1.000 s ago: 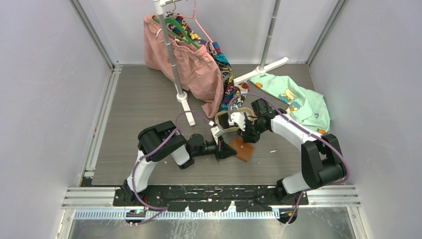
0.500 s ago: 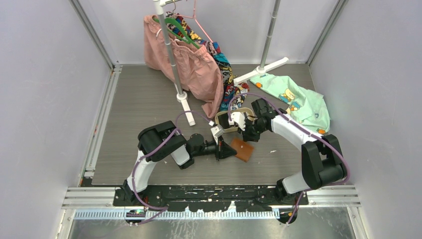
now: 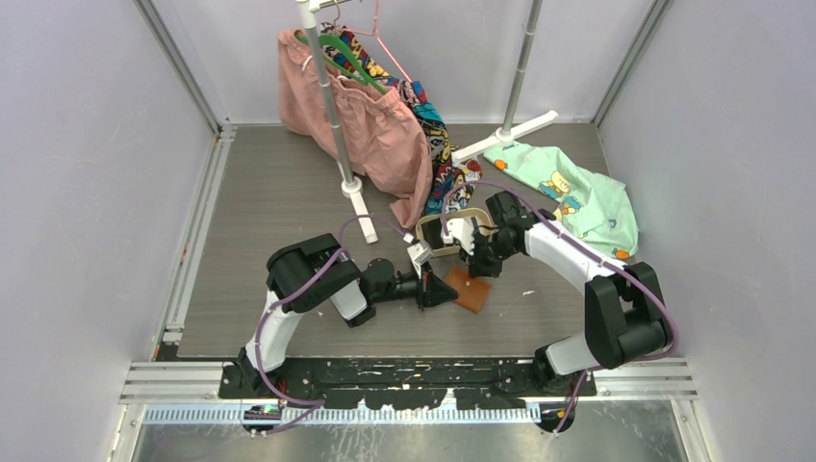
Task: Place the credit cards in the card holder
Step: Close the card holder at the center of the board.
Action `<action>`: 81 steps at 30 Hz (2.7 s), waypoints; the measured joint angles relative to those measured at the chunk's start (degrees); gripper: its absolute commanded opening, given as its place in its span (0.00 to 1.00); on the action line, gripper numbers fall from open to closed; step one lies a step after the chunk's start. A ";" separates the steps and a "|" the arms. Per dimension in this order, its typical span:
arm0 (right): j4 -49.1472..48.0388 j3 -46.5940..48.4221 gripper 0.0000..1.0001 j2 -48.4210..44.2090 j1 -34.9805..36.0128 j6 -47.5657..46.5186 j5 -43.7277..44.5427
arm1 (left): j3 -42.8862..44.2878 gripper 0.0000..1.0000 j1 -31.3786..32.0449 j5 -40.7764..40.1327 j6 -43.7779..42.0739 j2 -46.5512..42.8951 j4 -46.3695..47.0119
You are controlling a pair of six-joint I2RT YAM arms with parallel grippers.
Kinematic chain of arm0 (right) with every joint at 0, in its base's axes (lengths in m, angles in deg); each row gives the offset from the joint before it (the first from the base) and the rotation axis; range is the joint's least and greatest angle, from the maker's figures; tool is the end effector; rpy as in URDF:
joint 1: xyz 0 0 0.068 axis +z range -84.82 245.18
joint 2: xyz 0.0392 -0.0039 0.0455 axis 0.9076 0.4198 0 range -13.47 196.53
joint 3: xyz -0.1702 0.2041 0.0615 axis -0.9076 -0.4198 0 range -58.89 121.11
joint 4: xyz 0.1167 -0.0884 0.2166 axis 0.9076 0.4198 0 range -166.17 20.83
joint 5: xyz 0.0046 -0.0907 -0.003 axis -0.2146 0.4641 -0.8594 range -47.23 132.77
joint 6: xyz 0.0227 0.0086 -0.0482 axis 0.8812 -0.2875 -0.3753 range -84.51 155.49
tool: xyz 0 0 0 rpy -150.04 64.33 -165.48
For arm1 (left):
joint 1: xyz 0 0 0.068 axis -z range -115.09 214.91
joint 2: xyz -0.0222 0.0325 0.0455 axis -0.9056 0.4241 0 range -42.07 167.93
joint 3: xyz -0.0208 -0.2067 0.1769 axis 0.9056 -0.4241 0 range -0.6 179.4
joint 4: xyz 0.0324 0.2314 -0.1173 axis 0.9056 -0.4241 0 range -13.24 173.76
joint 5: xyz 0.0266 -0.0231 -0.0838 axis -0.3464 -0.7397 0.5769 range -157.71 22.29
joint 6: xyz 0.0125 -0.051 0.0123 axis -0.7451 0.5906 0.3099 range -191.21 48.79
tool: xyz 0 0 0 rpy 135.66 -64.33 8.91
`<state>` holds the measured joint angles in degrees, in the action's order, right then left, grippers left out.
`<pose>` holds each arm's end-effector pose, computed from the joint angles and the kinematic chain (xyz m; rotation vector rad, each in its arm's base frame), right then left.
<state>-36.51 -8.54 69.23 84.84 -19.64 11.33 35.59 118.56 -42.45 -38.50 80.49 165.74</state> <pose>0.2364 0.1043 0.1957 -1.6857 2.0127 0.5765 0.1913 -0.2856 0.0872 0.7074 1.7340 -1.4616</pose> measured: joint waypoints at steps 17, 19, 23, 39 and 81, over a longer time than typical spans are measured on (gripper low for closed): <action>2.71 0.00 0.01 0.07 3.82 -3.21 1.92 | 0.00 0.00 0.02 0.00 0.31 -0.46 -0.83; 2.89 -0.02 0.01 0.22 3.87 -3.45 2.03 | 0.00 0.00 0.02 0.00 0.31 -0.46 -0.85; 2.93 -0.02 0.01 0.31 4.11 -3.65 2.12 | 0.00 0.00 0.02 0.00 0.31 -0.46 -0.85; 3.43 -0.11 0.01 1.36 5.77 -4.87 3.48 | -0.44 0.00 0.00 -0.02 1.16 -0.57 -0.72; 4.04 0.55 0.01 2.60 8.74 -3.82 7.10 | -2.56 0.00 -0.24 -0.66 3.15 -0.55 0.76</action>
<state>-32.47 -8.00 71.83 93.58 -23.47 18.43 33.03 118.32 -43.11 -35.36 79.95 166.50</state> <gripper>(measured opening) 0.036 0.007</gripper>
